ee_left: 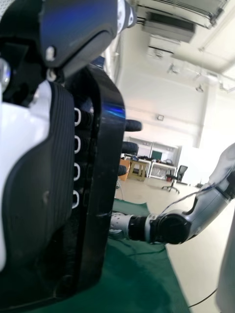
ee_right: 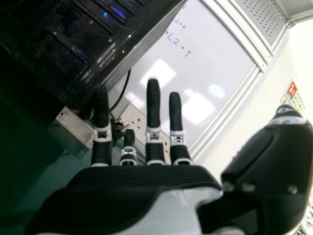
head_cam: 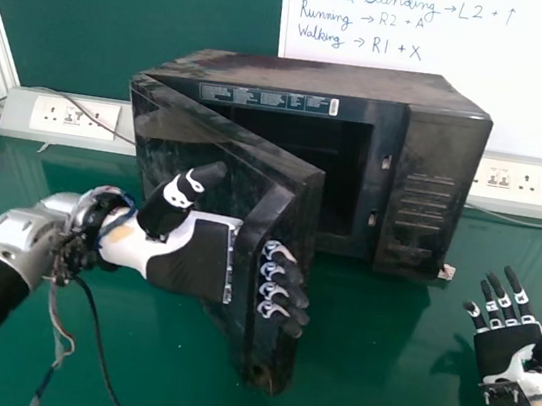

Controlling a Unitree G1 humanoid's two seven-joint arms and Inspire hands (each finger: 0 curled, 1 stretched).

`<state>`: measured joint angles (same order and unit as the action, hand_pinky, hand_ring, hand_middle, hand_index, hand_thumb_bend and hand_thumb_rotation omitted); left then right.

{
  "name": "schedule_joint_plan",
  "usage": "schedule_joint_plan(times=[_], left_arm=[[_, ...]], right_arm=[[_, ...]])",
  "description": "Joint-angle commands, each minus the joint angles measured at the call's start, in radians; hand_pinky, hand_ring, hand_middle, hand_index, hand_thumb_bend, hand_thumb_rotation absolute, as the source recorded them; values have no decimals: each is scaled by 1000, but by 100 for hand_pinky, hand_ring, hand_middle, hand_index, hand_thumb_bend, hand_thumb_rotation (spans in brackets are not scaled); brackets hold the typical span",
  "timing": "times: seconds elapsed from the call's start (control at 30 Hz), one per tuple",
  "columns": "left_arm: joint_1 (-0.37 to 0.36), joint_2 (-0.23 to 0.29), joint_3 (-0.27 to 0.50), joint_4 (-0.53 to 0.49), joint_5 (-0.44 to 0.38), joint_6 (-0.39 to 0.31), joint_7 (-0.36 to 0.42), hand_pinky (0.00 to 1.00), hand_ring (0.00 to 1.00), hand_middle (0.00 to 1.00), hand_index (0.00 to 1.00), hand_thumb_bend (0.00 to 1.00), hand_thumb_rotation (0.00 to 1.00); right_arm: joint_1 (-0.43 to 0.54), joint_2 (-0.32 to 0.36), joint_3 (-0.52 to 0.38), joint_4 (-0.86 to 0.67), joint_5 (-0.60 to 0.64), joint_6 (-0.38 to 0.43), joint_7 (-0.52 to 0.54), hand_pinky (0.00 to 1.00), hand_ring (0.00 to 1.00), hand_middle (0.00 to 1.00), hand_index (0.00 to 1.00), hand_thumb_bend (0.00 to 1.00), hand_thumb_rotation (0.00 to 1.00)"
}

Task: Open the door of oven

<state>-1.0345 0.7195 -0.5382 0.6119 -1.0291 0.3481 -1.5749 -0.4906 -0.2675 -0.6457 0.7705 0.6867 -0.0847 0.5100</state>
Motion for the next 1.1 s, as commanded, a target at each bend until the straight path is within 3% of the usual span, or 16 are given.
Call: schedule_joint_plan(times=[0.0, 0.07, 0.1, 0.2, 0.27, 0.3, 0.43, 0.53, 0.6, 0.67, 0.73, 0.87, 0.9, 0.93, 1.0, 1.07], left_arm=[[-17, -24, 23, -57, -119, 1, -39, 32, 44, 58, 72, 100, 46], [6, -25, 69, -64, -147, -48, -39, 30, 43, 61, 72, 100, 50], [25, -21, 108, -67, -141, -71, -39, 28, 40, 60, 70, 100, 48], [67, 22, 184, -86, -108, -98, -39, 19, 30, 57, 70, 100, 55], [109, 23, 258, -100, -90, -164, -39, 15, 26, 53, 68, 100, 62], [128, 16, 288, -108, -102, -172, -39, 16, 27, 49, 67, 100, 70], [202, -99, 448, -148, -147, -239, -39, 25, 36, 50, 61, 100, 71], [214, -75, 475, -164, -149, -180, -39, 33, 45, 55, 57, 100, 80], [208, -44, 467, -166, -139, -156, -39, 24, 33, 46, 62, 100, 84], [204, -29, 473, -176, -125, -159, -39, 9, 14, 28, 60, 100, 77], [197, -12, 469, -188, -121, -152, -39, 4, 8, 21, 57, 100, 79], [212, 11, 516, -202, -131, -130, -39, 6, 15, 30, 54, 100, 79], [220, 2, 530, -209, -158, -103, -39, 6, 14, 30, 53, 100, 79], [224, -4, 517, -224, -216, 0, -39, 4, 11, 26, 53, 100, 73], [213, 3, 448, -257, -302, 237, -39, 1, 5, 17, 65, 98, 52], [189, 48, 374, -265, -315, 445, -39, 2, 4, 16, 69, 98, 26]], right_arm=[[35, 15, -4, 33, 5, 10, 6, 82, 100, 100, 100, 100, 98], [34, 11, -3, 40, 1, 6, 10, 81, 100, 100, 100, 100, 99], [33, 9, -3, 43, 1, 6, 14, 81, 100, 100, 100, 100, 99], [32, 10, -5, 41, 5, 9, 9, 82, 100, 100, 100, 100, 99], [31, 10, -7, 44, 6, 9, 10, 85, 100, 100, 100, 100, 98], [30, 10, -7, 45, 6, 8, 8, 85, 100, 100, 100, 100, 98], [29, 12, -9, 40, 7, 12, 0, 84, 100, 100, 100, 100, 97], [28, 11, -11, 45, 7, 8, 2, 83, 100, 100, 100, 100, 97], [28, 9, -11, 49, 6, 6, 6, 83, 100, 100, 100, 100, 97], [29, 8, -11, 48, 5, 5, 8, 82, 100, 100, 100, 100, 97], [28, 7, -12, 51, 7, 6, 13, 82, 100, 100, 100, 100, 97], [26, 5, -13, 54, 7, 10, 3, 83, 100, 100, 100, 100, 98], [25, 5, -13, 54, 6, 9, 0, 82, 100, 100, 100, 100, 97], [25, 5, -13, 54, 5, 10, -3, 82, 100, 100, 100, 100, 98], [25, 5, -13, 54, 6, 10, -4, 82, 100, 100, 100, 100, 99], [24, 2, -14, 59, 7, 10, 1, 81, 100, 100, 100, 100, 98]])
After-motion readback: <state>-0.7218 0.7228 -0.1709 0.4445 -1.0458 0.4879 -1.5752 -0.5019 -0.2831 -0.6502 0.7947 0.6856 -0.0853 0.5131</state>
